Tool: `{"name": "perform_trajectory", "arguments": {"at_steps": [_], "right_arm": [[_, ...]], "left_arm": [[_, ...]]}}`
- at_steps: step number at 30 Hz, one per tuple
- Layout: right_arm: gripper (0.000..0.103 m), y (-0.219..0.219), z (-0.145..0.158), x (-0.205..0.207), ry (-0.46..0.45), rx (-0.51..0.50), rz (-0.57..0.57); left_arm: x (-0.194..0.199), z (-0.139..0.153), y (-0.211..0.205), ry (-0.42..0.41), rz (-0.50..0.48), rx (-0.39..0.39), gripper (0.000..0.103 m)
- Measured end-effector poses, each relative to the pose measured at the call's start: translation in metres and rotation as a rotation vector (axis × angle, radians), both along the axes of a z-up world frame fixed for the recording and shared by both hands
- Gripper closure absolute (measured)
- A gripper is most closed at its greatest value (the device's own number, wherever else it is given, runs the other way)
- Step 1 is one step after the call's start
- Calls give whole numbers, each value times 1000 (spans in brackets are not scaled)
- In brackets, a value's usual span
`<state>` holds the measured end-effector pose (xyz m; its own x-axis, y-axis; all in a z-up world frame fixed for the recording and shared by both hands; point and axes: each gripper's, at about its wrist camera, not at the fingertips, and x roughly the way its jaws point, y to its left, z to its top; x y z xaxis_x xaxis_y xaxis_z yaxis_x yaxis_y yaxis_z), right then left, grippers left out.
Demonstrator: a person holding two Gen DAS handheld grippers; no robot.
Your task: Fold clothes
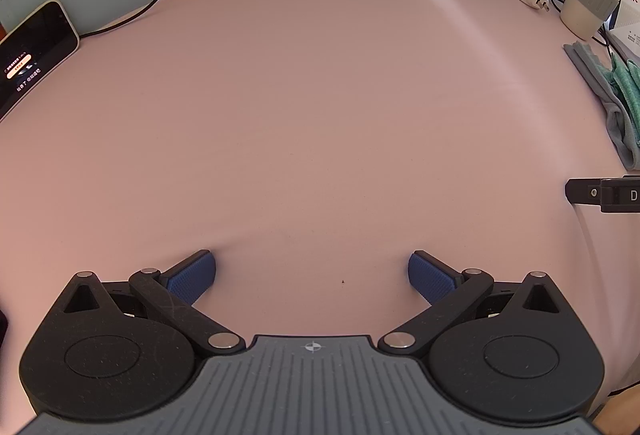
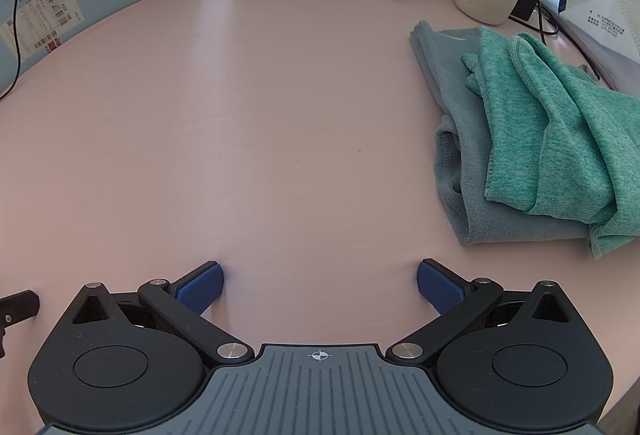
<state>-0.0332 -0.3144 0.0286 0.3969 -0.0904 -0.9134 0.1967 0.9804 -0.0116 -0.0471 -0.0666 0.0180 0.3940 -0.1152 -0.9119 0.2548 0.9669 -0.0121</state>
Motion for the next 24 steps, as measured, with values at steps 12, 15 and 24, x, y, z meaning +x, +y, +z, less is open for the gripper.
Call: {"name": "perform_trajectory", "arguments": {"at_steps": [12, 15, 24], "right_arm": [[0, 0, -1, 1, -3, 0, 1], [0, 0, -1, 1, -3, -1, 1], [0, 0, -1, 1, -6, -3, 2]], "left_arm": [[3, -1, -2, -1, 1, 0, 0], [3, -2, -3, -2, 0, 0, 0], [4, -3, -5, -3, -1, -1, 0]]}}
